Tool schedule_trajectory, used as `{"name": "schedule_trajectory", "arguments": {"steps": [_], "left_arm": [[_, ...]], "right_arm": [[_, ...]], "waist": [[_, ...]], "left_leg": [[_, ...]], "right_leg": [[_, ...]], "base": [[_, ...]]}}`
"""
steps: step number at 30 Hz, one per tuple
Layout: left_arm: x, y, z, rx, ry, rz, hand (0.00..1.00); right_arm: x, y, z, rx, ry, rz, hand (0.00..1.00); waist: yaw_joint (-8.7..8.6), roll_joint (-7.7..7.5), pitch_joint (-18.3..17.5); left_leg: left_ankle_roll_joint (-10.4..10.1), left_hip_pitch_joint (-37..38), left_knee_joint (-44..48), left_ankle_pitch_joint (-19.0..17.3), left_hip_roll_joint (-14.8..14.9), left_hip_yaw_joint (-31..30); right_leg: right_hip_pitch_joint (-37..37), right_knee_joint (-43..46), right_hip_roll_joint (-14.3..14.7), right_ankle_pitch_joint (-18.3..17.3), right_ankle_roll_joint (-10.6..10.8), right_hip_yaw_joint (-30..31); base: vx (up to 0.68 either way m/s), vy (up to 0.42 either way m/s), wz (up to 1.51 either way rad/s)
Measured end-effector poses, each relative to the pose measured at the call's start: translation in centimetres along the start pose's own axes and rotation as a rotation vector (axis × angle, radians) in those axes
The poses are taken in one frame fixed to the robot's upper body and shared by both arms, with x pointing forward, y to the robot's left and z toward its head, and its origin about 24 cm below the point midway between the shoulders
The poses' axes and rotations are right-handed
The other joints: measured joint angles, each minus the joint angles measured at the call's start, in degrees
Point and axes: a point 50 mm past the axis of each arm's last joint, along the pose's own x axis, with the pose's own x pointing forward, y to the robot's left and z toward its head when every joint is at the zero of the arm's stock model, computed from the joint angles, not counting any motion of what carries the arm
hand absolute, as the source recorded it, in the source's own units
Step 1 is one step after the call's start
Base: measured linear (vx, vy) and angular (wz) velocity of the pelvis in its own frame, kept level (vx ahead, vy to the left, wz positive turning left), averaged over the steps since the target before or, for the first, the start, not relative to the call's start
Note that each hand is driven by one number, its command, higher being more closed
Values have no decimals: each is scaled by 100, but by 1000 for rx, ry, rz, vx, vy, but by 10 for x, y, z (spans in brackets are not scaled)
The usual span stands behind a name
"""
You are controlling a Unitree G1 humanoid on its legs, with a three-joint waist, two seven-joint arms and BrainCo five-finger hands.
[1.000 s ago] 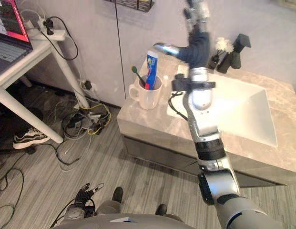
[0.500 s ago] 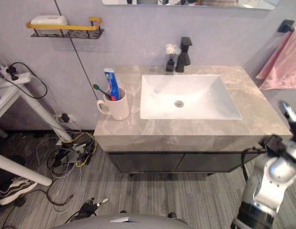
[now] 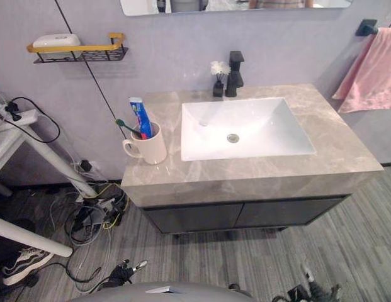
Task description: Organize washtable
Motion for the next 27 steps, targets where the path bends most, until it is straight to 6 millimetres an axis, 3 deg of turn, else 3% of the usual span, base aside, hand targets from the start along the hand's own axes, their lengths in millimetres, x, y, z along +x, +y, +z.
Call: {"name": "schedule_trajectory", "arguments": {"steps": [3,6,12,15,20,22,24,27], "left_arm": [[0,0,0,19,-3,-11,0],[0,0,0,30,-5,-23,0],[0,3,-5,-30,19,-14,0],[-2,5,-14,-189,68,17,0],[-3,6,-12,-628,71,91,0],[-5,4,4,-788,-7,100,0],[-15,1,49,-963,-215,70,0],[-32,17,100,-1006,-480,56,0]], "right_arm": [[-6,-12,-47,-22,239,-13,0],[-11,-13,-63,-32,338,7,0],[-10,2,-60,-85,331,104,0],[-10,16,-57,-120,315,167,0],[-12,29,-55,-190,294,249,0],[-12,31,-55,-221,287,269,0],[-14,32,-56,-251,281,286,0],[-14,34,-55,-280,268,304,0]], "waist": [[40,0,26],[51,-8,116],[63,-60,212],[62,-76,234],[65,-131,266],[79,-168,285],[81,-189,273],[78,-191,264]], "left_leg": [[-4,1,-2,-3,-2,-123],[-4,93,-2,-3,-10,-193],[-15,147,-12,-21,-9,-292],[-17,175,-13,-23,-12,-325],[-21,139,-36,-25,-15,-422],[-22,82,-36,-23,-20,-472],[-23,11,-40,-22,-30,-559],[-32,-26,-36,-15,-25,-615]], "right_leg": [[97,-2,-4,-46,6,-139],[219,1,-12,-46,-2,-199],[311,4,-9,-124,6,-311],[368,-14,-9,-122,-4,-346],[431,-99,-1,-123,-3,-459],[403,-109,0,-123,-4,-501],[400,-121,-5,-138,-16,-604],[394,-130,11,-156,-21,-652]], "base": [[35,-23,25],[27,-9,13],[7,-10,9],[17,-10,6],[5,-10,10],[10,-9,15],[19,-12,20],[35,-24,11]]}}
